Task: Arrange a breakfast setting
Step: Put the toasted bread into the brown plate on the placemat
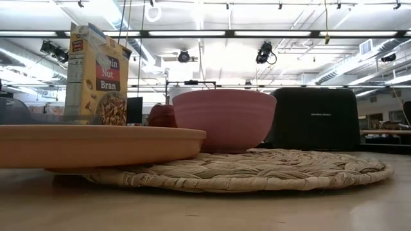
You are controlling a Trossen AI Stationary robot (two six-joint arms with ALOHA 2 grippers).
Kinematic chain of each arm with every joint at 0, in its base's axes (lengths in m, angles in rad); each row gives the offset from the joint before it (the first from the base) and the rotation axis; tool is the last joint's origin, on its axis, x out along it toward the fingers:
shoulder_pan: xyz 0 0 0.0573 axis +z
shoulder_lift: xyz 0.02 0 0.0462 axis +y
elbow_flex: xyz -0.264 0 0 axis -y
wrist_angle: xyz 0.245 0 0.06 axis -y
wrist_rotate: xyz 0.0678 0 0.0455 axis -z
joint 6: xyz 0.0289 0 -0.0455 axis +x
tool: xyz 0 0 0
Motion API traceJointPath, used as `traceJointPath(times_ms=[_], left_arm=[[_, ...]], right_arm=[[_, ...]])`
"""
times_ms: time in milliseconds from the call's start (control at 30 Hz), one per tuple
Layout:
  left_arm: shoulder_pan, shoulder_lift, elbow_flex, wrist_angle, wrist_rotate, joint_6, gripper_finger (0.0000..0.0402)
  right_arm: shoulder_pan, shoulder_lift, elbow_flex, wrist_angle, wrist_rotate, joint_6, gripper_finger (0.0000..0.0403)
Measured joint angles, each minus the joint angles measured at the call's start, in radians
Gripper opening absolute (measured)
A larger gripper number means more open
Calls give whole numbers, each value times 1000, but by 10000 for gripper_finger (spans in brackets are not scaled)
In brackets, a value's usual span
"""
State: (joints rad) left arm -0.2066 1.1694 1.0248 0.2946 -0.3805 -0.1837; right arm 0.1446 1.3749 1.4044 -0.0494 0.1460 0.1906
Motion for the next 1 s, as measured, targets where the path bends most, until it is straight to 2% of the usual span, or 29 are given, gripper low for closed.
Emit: traceJointPath(times_ms=[167, 367, 500, 700, 833, 933, 1000], left_arm=[[7, -21, 1, 5, -8, -26, 234], [8, -33, 2, 12, -8, -40, 123], [8, -32, 2, 8, -7, -39, 54], [7, -38, 2, -7, -9, -40, 47], [-15, -49, 1, -50, -13, -76, 50], [-58, -55, 1, -122, -13, -155, 55], [-98, -51, 1, -213, -8, -260, 53]], right_arm=[[4, 7, 0, 3, 42, 14, 38], [4, 16, 0, 10, 46, 27, 42], [4, 16, 0, 3, 46, 20, 71], [4, 4, 0, 9, 11, 18, 172], [7, -48, 0, 12, 1, -7, 248], [18, -102, 1, -2, 3, -44, 292], [26, -135, 2, -23, 27, -45, 312]])
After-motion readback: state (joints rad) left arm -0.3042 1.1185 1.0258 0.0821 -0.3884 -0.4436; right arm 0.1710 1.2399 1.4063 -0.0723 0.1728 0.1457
